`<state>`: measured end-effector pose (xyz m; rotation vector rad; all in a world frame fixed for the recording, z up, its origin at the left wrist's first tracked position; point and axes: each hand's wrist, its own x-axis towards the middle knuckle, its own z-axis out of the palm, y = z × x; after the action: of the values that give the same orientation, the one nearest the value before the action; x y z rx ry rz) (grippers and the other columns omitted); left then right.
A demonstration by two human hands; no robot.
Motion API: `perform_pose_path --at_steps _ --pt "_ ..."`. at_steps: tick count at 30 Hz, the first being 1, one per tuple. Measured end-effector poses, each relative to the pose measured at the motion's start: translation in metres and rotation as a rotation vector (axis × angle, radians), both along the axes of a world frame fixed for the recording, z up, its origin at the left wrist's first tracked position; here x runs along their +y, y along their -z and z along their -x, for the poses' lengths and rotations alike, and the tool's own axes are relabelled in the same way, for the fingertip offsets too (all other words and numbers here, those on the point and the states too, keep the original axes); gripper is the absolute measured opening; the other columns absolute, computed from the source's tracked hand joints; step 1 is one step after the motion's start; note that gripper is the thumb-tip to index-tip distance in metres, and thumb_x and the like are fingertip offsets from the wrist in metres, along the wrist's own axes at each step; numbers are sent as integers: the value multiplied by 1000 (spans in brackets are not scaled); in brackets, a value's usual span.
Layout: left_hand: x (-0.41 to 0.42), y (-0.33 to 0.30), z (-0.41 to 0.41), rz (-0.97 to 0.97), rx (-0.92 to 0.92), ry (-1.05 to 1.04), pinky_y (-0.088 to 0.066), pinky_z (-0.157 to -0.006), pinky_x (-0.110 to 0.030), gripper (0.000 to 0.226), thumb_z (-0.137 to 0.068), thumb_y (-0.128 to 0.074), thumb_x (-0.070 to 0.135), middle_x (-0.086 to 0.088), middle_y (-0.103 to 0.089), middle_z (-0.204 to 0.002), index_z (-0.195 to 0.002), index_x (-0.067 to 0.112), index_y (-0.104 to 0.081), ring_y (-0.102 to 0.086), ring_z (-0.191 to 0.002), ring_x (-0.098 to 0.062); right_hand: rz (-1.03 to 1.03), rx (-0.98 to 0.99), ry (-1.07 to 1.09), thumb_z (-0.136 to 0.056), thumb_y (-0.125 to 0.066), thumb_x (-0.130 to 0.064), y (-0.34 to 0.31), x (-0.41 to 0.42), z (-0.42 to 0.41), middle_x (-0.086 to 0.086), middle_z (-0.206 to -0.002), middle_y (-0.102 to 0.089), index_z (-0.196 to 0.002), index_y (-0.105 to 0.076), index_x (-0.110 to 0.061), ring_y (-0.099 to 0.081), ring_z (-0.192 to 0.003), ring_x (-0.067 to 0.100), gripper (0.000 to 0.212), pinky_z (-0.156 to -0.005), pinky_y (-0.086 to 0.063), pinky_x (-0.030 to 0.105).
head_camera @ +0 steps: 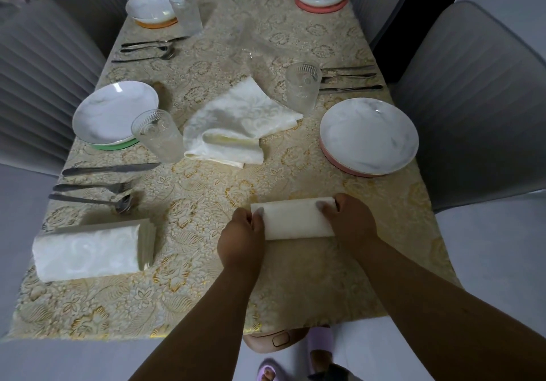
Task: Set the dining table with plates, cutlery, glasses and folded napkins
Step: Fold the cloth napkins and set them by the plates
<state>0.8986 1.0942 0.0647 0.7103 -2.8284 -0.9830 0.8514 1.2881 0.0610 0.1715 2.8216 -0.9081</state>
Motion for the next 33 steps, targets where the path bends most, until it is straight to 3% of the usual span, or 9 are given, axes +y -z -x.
perform_pose_path --at_steps 5,8,10,13,17,20,22,30,33 --pt "6 -6 9 221 24 -36 -44 -63 -33 25 -95 -48 33 -9 -64 -87 -100 11 -56 -57 -74 -26 -106 -32 -9 -96 -47 -44 -2 -7 8 8 -105 -63 -102 -60 -11 -58 -100 26 36 -73 -36 29" --pt "11 8 5 465 260 395 -45 -87 -43 35 -91 -45 28 -11 -66 -111 -117 11 -62 -62 -101 -31 -139 -40 -41 -96 -46 -43 -5 -9 11 8 -111 -62 -109 -60 -10 -57 -104 26 38 -79 -40 30" --pt "14 20 -1 486 195 685 -26 -109 -49 48 -97 -35 39 -8 -54 -138 -136 15 -51 -48 -130 -28 -145 -60 -53 -96 -47 -43 -7 -10 11 9 -111 -62 -109 -59 -9 -58 -104 26 39 -81 -42 31" --pt "11 30 -4 491 25 767 -12 -114 -52 58 -100 -19 50 -3 -35 -153 -149 22 -32 -28 -143 -22 -252 -14 -17 -92 -54 -41 -17 -14 9 8 -106 -62 -108 -57 -12 -59 -101 27 33 -79 -45 34" --pt "8 31 -3 482 -3 785 -11 -113 -53 56 -102 -12 49 -2 -29 -155 -150 25 -26 -21 -146 -20 -440 398 -270 -80 -69 -27 -13 -31 2 12 -107 -66 -109 -65 -9 -63 -100 30 35 -84 -50 41" --pt "6 30 0 463 -4 771 -13 -112 -54 57 -102 -8 46 0 -31 -154 -148 22 -30 -20 -146 -18 -383 218 -510 -102 -16 -45 2 -33 -3 10 -138 -53 -132 -54 -8 -47 -131 21 61 -110 -33 42" --pt "5 27 4 435 -6 735 -14 -112 -51 59 -102 -8 44 -1 -36 -152 -146 18 -37 -24 -144 -16 -435 129 -558 -99 1 -50 13 -23 -3 7 -147 -43 -140 -45 -9 -36 -138 18 74 -111 -18 44" --pt "-4 19 26 352 106 551 -38 -107 -50 43 -92 -37 31 -5 -62 -126 -123 16 -63 -57 -117 -27 -489 144 -567 -96 -25 -45 17 -11 0 5 -145 -46 -139 -46 -11 -41 -135 19 59 -106 -20 41" --pt "-3 -3 48 412 -73 598 -36 -104 -41 30 -89 -51 32 -3 -59 -116 -115 19 -61 -53 -110 -26 -432 120 -622 -95 -19 -49 14 -11 2 0 -156 -15 -149 -24 -13 -15 -145 14 66 -113 -4 38"
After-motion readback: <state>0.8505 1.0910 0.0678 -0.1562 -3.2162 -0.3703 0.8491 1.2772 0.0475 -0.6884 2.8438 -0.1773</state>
